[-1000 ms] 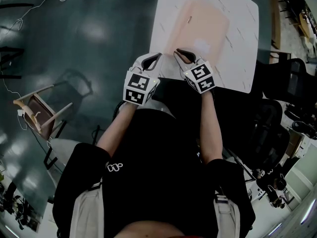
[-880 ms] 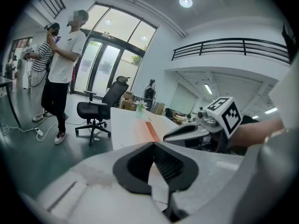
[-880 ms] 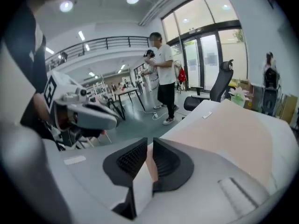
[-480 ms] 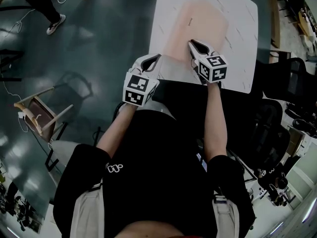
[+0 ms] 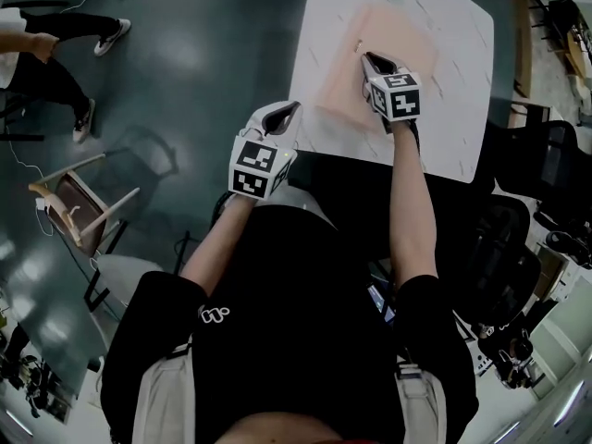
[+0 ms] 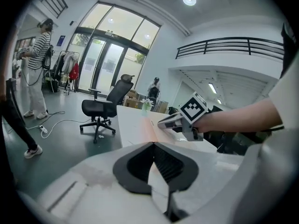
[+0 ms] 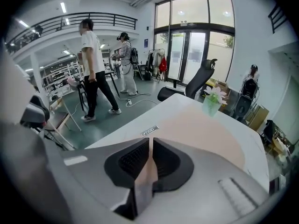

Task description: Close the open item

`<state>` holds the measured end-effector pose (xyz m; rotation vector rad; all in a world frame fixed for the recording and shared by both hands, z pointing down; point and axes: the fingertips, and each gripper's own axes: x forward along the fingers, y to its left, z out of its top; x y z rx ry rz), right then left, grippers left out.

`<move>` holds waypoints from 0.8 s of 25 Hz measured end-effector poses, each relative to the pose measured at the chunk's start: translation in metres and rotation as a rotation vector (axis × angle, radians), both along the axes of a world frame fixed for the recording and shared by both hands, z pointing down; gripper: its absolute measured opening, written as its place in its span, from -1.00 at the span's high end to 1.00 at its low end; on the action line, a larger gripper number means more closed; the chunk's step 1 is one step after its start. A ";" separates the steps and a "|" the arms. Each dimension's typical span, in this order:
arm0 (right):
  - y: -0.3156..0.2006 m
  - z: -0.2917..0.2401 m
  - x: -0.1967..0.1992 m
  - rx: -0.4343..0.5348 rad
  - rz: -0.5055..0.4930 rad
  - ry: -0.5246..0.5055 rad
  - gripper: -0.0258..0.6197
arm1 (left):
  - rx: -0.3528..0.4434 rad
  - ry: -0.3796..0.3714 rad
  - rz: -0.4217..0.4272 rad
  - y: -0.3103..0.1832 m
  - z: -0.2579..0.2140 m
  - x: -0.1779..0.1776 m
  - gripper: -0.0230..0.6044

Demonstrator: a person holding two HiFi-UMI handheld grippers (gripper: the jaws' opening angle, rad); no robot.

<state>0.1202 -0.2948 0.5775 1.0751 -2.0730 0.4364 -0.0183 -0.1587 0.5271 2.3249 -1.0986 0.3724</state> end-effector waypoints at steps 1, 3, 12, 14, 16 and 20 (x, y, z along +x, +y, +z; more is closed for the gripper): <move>-0.002 0.002 -0.001 -0.005 -0.004 0.006 0.87 | -0.002 -0.002 -0.007 -0.001 0.001 -0.004 0.93; -0.003 0.009 -0.002 -0.020 -0.019 0.025 0.87 | -0.005 -0.007 -0.022 -0.005 0.002 -0.012 0.93; -0.006 0.032 -0.008 -0.081 -0.088 0.111 0.92 | -0.007 -0.018 -0.065 -0.022 0.003 -0.038 0.93; -0.004 0.035 -0.008 -0.095 -0.111 0.134 0.92 | -0.011 -0.018 -0.064 -0.023 0.005 -0.038 0.93; -0.003 0.038 -0.009 -0.114 -0.131 0.160 0.92 | -0.013 -0.016 -0.058 -0.023 0.005 -0.036 0.93; -0.001 0.039 -0.014 -0.124 -0.206 0.280 0.93 | -0.010 -0.013 -0.044 -0.026 0.003 -0.031 0.93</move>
